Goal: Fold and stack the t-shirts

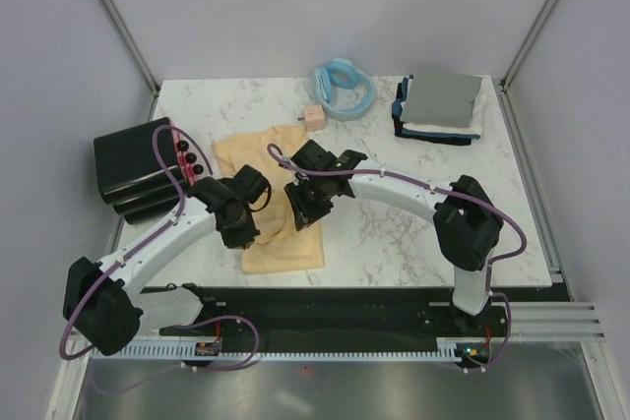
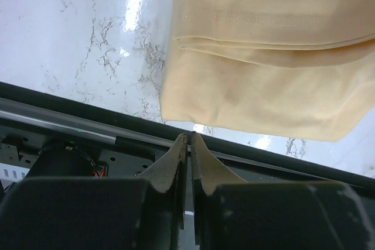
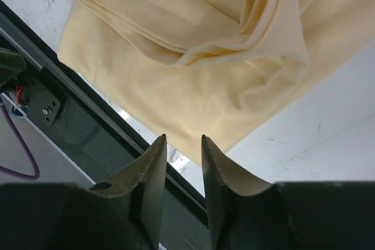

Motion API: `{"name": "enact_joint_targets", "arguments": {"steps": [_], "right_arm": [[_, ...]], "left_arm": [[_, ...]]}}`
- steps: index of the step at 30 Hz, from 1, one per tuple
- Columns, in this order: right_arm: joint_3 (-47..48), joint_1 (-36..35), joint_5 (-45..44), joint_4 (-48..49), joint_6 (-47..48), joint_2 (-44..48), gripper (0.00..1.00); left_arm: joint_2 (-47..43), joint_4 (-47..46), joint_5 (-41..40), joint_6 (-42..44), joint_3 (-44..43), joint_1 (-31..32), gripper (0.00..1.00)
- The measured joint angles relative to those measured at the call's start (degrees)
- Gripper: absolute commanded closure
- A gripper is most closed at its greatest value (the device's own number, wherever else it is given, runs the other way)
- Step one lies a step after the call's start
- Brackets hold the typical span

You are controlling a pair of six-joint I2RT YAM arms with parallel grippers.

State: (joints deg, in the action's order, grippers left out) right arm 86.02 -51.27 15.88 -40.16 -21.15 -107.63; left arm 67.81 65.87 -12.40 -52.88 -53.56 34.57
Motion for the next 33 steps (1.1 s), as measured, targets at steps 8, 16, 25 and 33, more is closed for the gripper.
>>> {"name": "enact_joint_targets", "arguments": {"steps": [8,16,25,33], "right_arm": [[0.13,-0.11,3.17,2.56,0.24,-2.78,0.58],[2.75,-0.46,5.92,3.43,-0.7,-6.19,0.59],[4.2,-1.03,8.94,5.86,-2.64,-8.0,0.61],[5.03,-1.03,9.75,6.08,-3.02,-12.79,0.62]], "left_arm": [[1.55,-3.45,1.92,-0.02,5.95,0.0,0.9],[-0.26,-5.4,2.67,-0.04,9.81,0.0,0.93],[0.22,-8.39,3.74,-0.07,10.21,0.0,0.94],[6.47,-11.63,4.11,-0.02,9.22,0.0,0.98]]}}
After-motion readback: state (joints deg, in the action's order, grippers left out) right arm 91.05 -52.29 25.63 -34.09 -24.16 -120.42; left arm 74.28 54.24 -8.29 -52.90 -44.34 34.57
